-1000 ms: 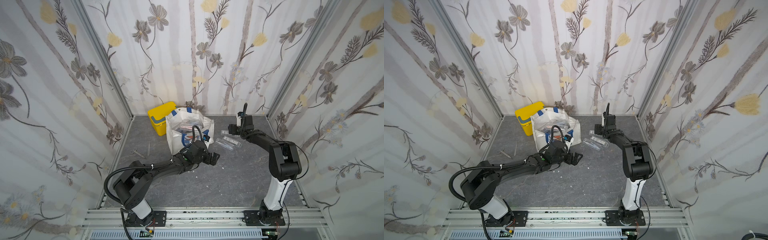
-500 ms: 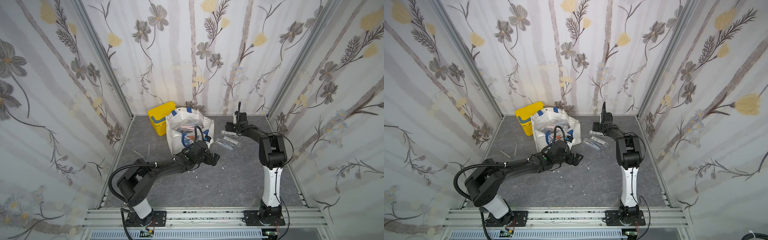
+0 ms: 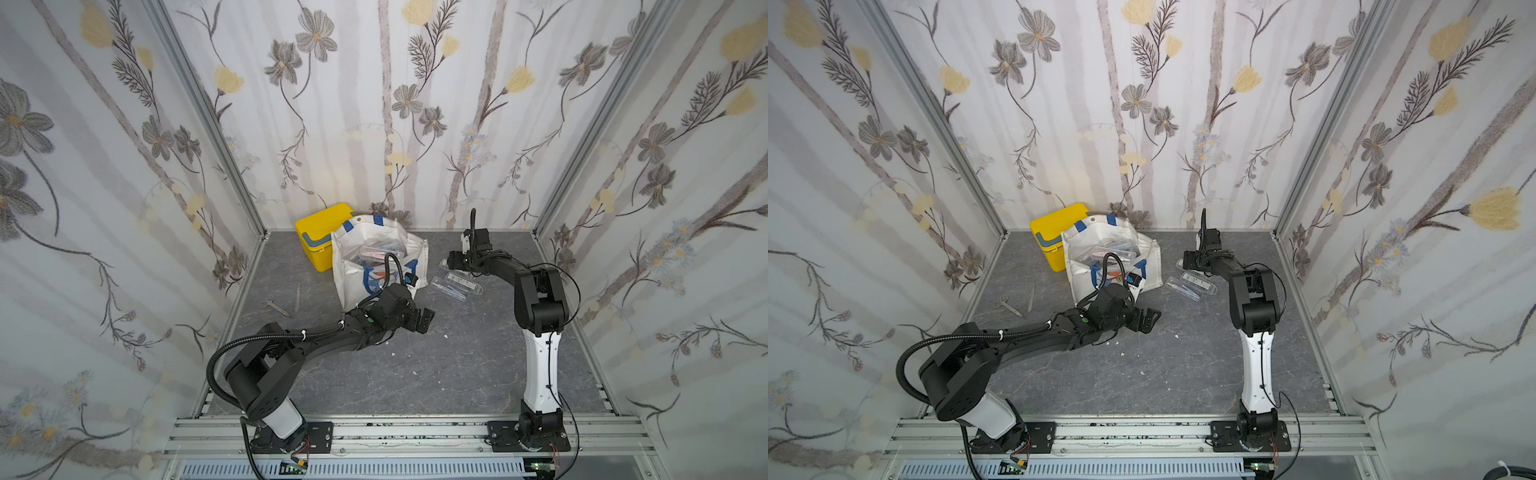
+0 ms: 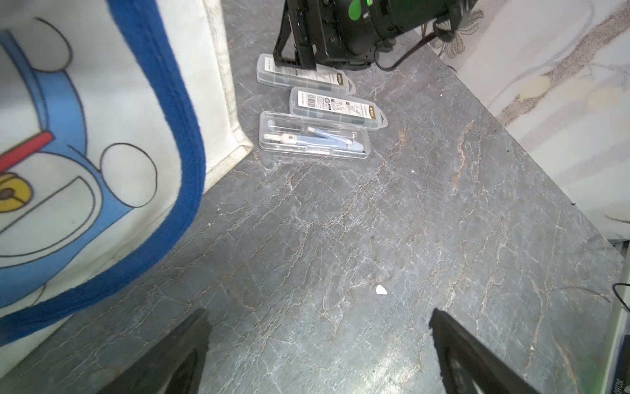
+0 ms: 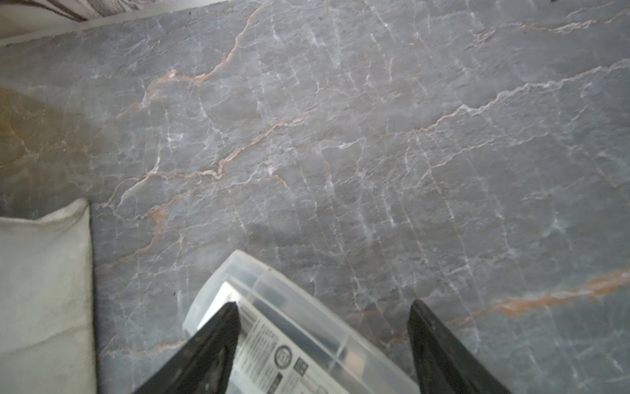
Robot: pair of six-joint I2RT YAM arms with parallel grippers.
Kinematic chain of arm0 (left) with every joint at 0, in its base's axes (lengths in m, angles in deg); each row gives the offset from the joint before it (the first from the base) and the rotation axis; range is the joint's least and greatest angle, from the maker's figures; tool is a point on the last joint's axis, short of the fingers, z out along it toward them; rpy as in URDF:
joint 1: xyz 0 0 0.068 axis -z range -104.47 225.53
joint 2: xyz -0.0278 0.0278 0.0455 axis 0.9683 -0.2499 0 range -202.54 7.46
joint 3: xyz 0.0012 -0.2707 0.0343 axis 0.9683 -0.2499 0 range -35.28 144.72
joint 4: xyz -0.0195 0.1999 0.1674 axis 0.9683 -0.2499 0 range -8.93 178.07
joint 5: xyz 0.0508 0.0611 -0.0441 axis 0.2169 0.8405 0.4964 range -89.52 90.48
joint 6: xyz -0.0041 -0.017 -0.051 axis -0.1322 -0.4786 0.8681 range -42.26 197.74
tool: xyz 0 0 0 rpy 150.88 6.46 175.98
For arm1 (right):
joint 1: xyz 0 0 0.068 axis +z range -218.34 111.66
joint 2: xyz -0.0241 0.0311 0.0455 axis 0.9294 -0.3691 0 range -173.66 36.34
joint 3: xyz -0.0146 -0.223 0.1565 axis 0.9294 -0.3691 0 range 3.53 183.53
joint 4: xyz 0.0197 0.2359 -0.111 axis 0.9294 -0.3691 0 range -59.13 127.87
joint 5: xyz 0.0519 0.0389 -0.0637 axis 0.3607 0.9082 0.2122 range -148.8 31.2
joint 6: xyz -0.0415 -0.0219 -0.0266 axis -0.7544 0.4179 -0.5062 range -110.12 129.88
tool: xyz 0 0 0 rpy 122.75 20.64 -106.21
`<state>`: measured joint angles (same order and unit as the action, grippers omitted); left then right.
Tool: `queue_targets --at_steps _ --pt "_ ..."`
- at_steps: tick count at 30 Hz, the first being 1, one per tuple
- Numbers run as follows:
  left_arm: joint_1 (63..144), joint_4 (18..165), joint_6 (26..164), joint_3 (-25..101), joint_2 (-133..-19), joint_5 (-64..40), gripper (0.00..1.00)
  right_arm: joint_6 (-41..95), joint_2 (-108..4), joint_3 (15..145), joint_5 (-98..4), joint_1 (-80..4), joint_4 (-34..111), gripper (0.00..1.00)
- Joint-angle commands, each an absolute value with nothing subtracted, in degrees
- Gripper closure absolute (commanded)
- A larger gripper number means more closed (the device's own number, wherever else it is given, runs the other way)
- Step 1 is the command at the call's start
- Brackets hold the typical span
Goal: Put the compass set into the canvas bag
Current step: Move the compass set to the center of the board.
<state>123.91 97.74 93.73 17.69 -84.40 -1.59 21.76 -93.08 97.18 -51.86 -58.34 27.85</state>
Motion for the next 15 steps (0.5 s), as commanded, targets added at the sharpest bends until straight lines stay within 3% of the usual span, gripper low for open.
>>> queue_targets --at_steps 1,15 --pt "123.9 99.1 92.4 17.0 -83.1 0.7 0.00 19.8 -91.3 94.1 -52.3 -57.3 22.3 0.24" --pt "123.8 100.6 92.0 14.6 -81.3 2.0 0.00 21.9 -78.1 72.6 -53.7 -51.2 27.4 0.24"
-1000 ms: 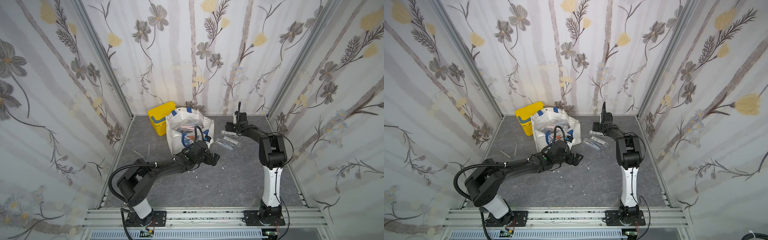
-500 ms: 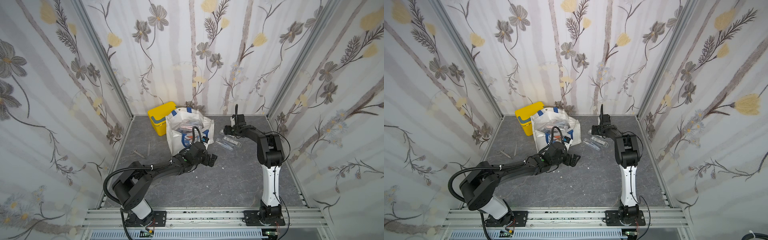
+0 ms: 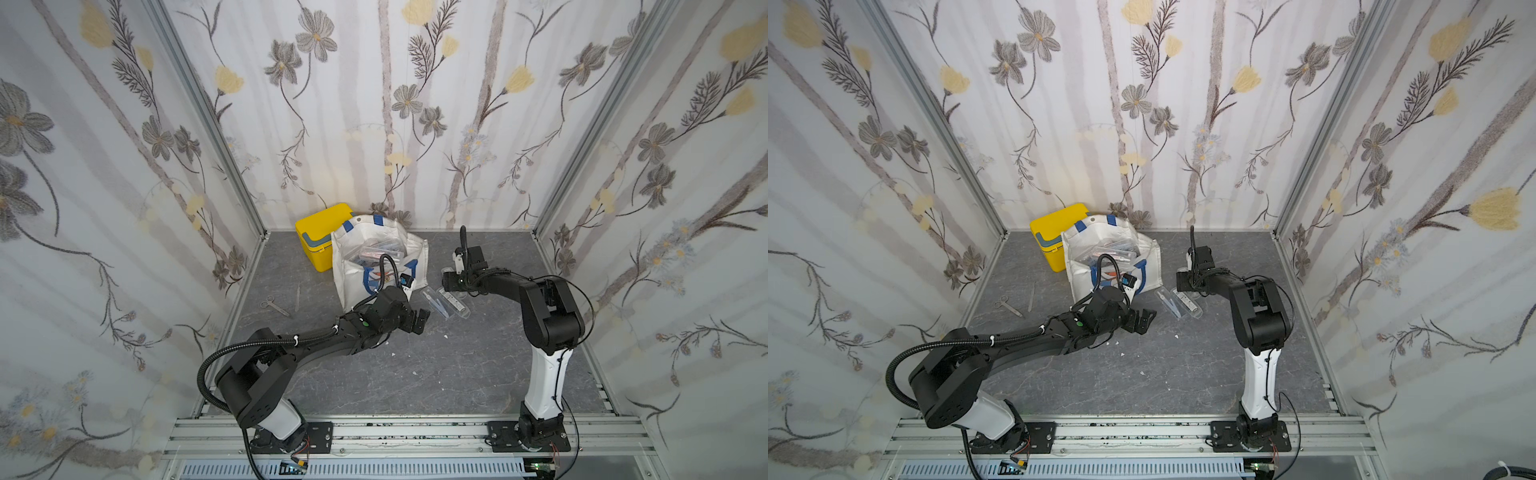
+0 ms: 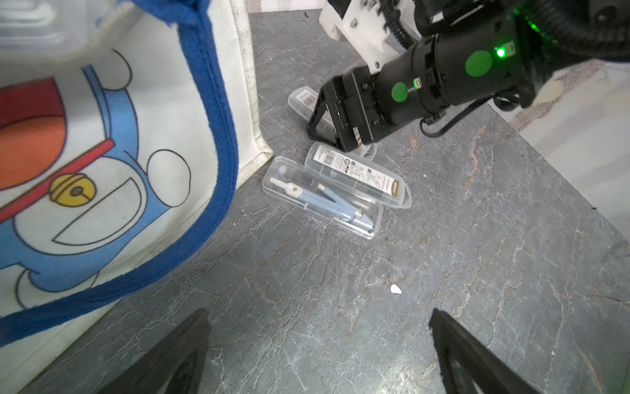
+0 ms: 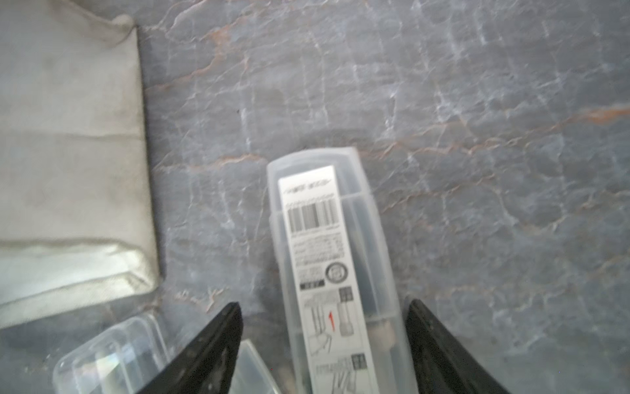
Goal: Put the compass set into the canvas bag
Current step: Move the compass set to the center of the board.
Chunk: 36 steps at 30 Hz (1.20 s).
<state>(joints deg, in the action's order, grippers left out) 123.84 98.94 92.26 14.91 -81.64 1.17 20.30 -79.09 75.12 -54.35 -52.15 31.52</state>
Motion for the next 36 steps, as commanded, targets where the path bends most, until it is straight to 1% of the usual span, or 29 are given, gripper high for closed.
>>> queue_targets --at_steps 1,9,12,21,26,29,32,36 --pt "123.8 100.6 92.1 14.6 -81.3 1.8 0.00 22.1 -77.1 71.4 -53.5 -50.7 28.0 0.24" --pt "123.8 99.9 93.2 15.6 -82.5 1.4 0.00 23.0 -71.9 66.3 -51.2 -45.8 29.3 0.24" --pt "123.8 98.8 95.0 16.4 -83.8 1.9 0.00 23.8 -70.2 65.0 -48.6 -44.4 30.5 0.24" --pt "123.8 95.6 99.3 19.5 -87.8 3.9 0.00 25.2 -66.2 62.2 -42.7 -43.7 34.0 0.24" --pt "123.7 92.1 103.3 22.8 -91.6 6.0 0.00 25.7 -63.0 60.7 -48.9 -44.3 35.1 0.22" --pt "123.7 87.5 107.2 26.5 -94.9 9.4 0.00 26.3 -60.3 59.5 -52.2 -46.3 36.1 0.21" --pt "123.8 83.9 111.2 29.9 -98.2 11.6 0.00 26.9 -56.7 56.9 -53.9 -48.4 38.5 0.20" --pt "123.8 79.0 116.0 34.4 -103.0 13.3 0.01 26.4 -50.5 53.0 -58.5 -49.8 41.6 0.19"
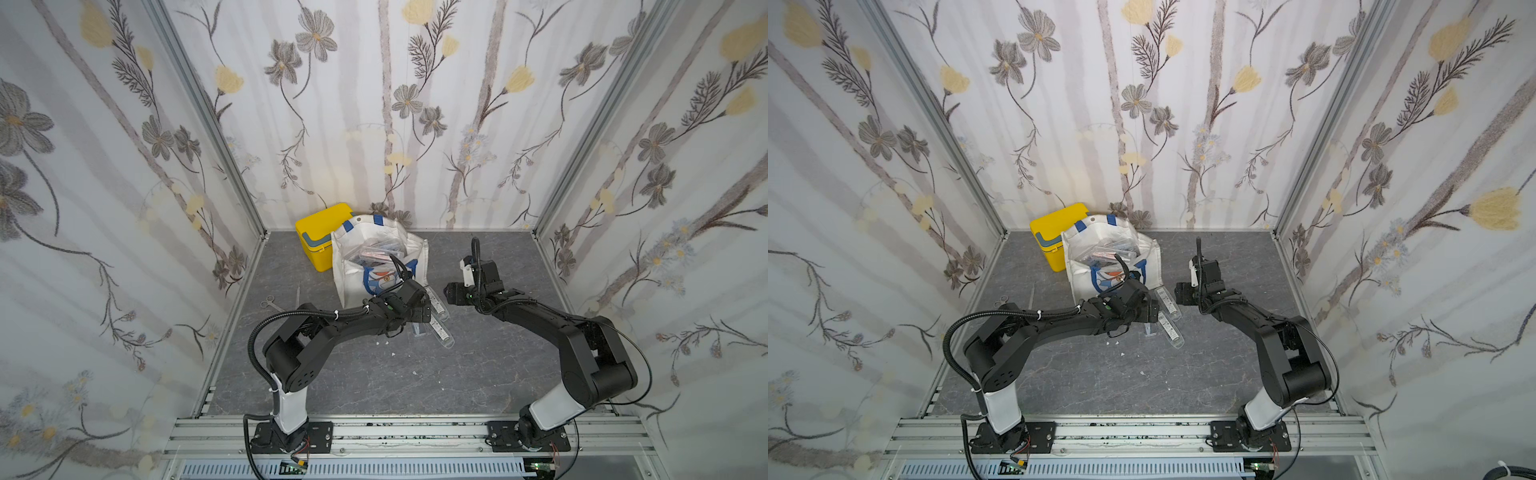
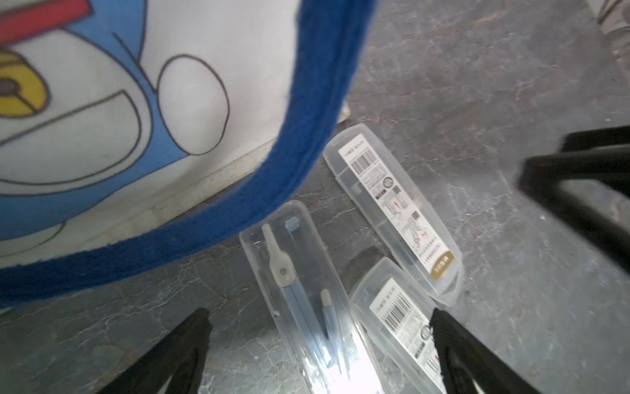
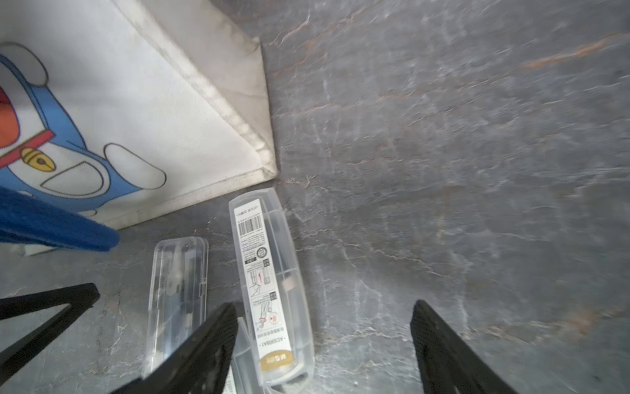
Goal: Put the compass set into the canvas bag
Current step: Move the compass set to the center of the board, then pick up the compass set at the center of the board.
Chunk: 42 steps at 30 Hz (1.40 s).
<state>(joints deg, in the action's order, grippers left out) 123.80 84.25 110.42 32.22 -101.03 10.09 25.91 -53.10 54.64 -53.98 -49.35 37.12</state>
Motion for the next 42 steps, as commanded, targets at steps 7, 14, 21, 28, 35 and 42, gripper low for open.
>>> queue_targets --at_steps 7,14,21,28,35,42 --pt "123.7 73.7 119.7 40.1 -108.2 14.1 0.06 25.9 -43.3 45.8 -59.8 -50.2 48.0 0.20" --pt "123.8 69.7 120.4 44.6 -111.6 14.2 0.19 25.5 -42.6 44.2 -59.5 -50.2 48.2 0.20" --pt "123.8 69.6 121.8 41.1 -108.8 14.8 0.27 25.2 -42.1 43.4 -58.8 -50.2 49.3 0.20" --pt "124.0 69.6 122.0 36.2 -106.5 14.7 0.34 25.3 -42.2 43.4 -58.5 -50.3 49.5 0.21" --pt "125.2 69.5 121.6 31.3 -102.4 14.1 0.35 25.2 -41.4 43.2 -58.2 -50.2 49.1 0.21" --pt "125.7 70.1 121.1 29.3 -102.0 13.3 0.44 25.1 -40.3 43.3 -58.9 -50.2 49.0 0.21"
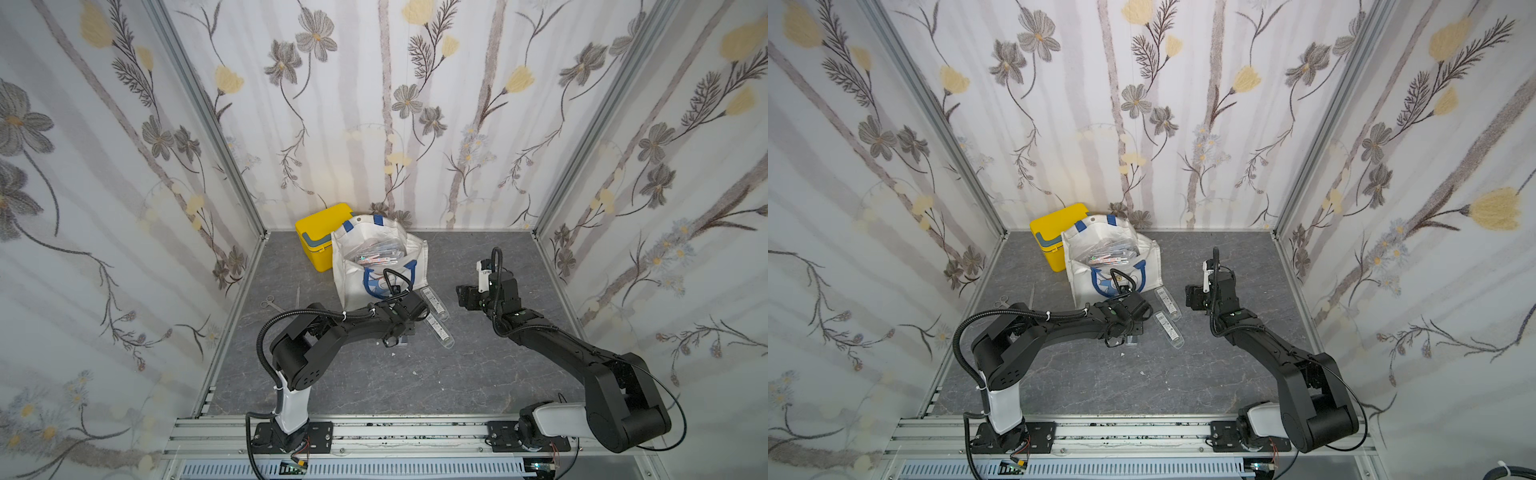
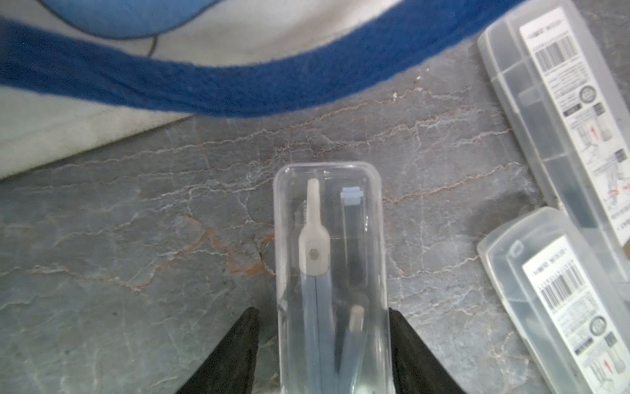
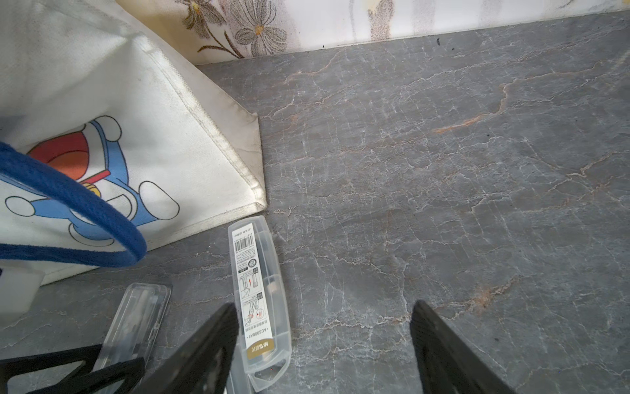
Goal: Put the compass set into the canvas bag
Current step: Pick up the compass set at the center of the board.
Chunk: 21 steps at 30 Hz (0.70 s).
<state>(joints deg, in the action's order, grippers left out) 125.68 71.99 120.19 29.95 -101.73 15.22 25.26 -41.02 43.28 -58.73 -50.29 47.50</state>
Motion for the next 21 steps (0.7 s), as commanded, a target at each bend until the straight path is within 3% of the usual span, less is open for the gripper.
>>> queue_targets --at_steps 1,11,21 --pt "125.8 70.7 120.9 29.2 -102.1 13.2 0.46 25.0 -40.1 43.2 -59.0 -50.2 49.1 0.21" --pt "126.5 73.7 118.0 28.3 -102.7 13.4 0.59 24.5 -39.3 43.4 -59.3 -50.2 48.7 0.21" --pt "127.8 77.2 114.0 26.7 -99.3 13.7 0.60 24.5 -39.2 42.9 -59.3 -50.2 48.9 0.20"
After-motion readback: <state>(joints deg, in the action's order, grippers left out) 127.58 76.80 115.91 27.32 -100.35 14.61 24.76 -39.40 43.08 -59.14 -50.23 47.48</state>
